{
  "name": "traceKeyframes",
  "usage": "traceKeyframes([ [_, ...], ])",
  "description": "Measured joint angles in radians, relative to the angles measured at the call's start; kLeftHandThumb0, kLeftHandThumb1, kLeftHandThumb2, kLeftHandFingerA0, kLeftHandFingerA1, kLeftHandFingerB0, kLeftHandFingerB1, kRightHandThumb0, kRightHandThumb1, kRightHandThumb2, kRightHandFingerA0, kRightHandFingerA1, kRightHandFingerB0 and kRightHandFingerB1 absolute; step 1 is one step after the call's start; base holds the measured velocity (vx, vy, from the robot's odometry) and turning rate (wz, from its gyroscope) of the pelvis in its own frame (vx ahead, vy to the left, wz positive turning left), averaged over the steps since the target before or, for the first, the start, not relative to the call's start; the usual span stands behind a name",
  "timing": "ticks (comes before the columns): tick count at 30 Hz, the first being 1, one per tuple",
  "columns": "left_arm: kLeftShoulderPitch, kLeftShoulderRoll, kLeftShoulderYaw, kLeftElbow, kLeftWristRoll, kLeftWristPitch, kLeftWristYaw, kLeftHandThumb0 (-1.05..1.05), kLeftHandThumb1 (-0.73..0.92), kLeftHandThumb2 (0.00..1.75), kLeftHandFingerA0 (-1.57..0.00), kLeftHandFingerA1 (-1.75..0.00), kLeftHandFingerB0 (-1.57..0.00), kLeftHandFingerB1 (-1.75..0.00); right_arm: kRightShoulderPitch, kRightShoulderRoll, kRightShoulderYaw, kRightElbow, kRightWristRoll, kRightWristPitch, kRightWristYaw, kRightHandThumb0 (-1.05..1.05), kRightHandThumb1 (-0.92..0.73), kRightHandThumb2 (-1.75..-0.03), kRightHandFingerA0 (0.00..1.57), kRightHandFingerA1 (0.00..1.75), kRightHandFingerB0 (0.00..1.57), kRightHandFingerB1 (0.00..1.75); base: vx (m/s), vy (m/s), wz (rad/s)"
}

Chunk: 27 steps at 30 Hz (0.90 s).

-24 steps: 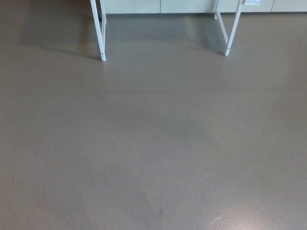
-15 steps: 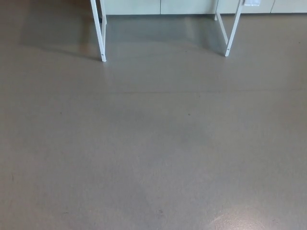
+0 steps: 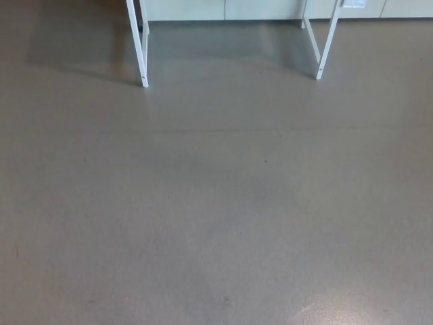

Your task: The robot walks towards a desk on which a file tray is kept in the middle and a toilet paper roll is kept on its right. The robot uses its right hand to hook on finger in the gap of the roll and grabs it, lifts it and places it on the tray.

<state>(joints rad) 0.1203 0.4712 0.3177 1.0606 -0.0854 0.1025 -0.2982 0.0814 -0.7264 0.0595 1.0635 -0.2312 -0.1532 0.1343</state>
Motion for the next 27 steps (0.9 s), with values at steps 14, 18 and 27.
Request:
traceKeyframes([
  [14, -0.004, -0.001, -0.033, 0.028, 0.000, -0.023, -0.020, -0.95, 0.63, 1.05, 0.00, -0.55, 0.00, -0.41, 0.003, -0.005, 0.011, -0.013, -0.020, 0.003, 0.000, -0.77, -0.48, -0.84, 0.03, 0.29, 0.09, 0.23, 0.00, 0.000, 0.00],
  [18, -0.010, -0.001, -0.028, 0.037, -0.005, -0.023, -0.025, -0.81, 0.83, 0.71, 0.00, -0.45, 0.00, -0.11, -0.001, -0.007, 0.012, -0.004, -0.025, 0.004, 0.000, -0.77, -0.57, -0.58, 0.05, 0.27, 0.09, 0.24, 0.00, 0.000, 0.00],
  [27, 0.002, 0.001, -0.023, 0.022, -0.015, -0.024, -0.052, -0.84, 0.60, 1.05, 0.00, -0.56, 0.00, -0.39, 0.027, -0.007, -0.028, -0.057, -0.018, 0.004, 0.008, -0.72, -0.58, -0.59, 0.07, 0.28, 0.09, 0.24, 0.00, 0.000, 0.00],
])
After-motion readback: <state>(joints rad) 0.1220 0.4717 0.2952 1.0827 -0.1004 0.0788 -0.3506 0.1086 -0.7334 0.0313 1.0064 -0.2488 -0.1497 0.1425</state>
